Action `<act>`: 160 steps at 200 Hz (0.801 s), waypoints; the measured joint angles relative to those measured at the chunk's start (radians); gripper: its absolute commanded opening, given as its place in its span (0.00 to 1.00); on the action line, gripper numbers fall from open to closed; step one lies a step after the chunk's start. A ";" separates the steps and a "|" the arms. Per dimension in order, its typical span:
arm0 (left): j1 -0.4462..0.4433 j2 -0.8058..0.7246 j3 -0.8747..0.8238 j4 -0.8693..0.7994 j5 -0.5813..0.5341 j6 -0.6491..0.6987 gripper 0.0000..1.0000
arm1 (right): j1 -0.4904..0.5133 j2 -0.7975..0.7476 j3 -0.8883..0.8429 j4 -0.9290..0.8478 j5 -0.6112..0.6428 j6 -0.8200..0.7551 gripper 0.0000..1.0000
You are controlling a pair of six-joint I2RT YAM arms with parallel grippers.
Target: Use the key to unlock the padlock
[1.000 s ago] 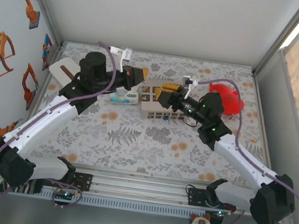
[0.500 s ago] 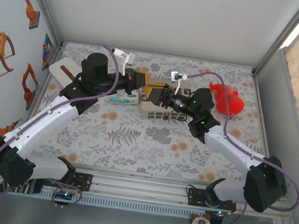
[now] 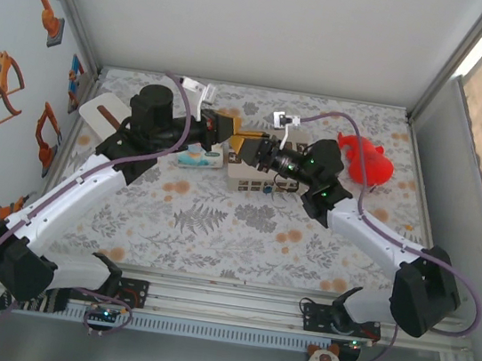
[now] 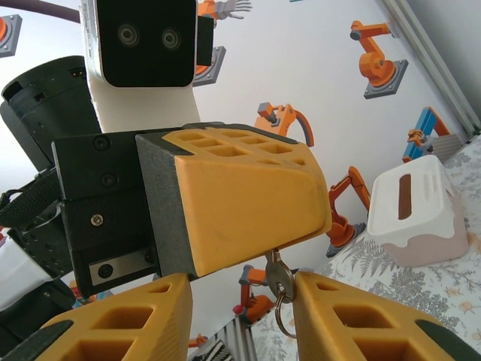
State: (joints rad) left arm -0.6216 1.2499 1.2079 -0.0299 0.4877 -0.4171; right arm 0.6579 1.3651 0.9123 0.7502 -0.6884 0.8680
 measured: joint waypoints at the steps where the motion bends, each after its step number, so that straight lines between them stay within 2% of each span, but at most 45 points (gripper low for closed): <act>1: 0.000 0.000 0.000 0.000 0.000 0.000 0.00 | 0.000 0.000 0.000 0.000 0.000 0.000 0.39; 37: 0.000 -0.001 -0.002 0.000 -0.001 -0.007 0.00 | 0.000 0.005 0.000 0.005 0.005 0.000 0.45; 160: 0.000 -0.013 -0.016 0.008 -0.010 -0.016 0.00 | -0.001 0.004 -0.023 0.024 0.020 -0.005 0.46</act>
State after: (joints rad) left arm -0.6212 1.2373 1.1923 -0.0223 0.4782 -0.4335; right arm 0.6567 1.3693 0.8894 0.7742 -0.6682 0.8631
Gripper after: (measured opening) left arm 0.055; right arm 0.459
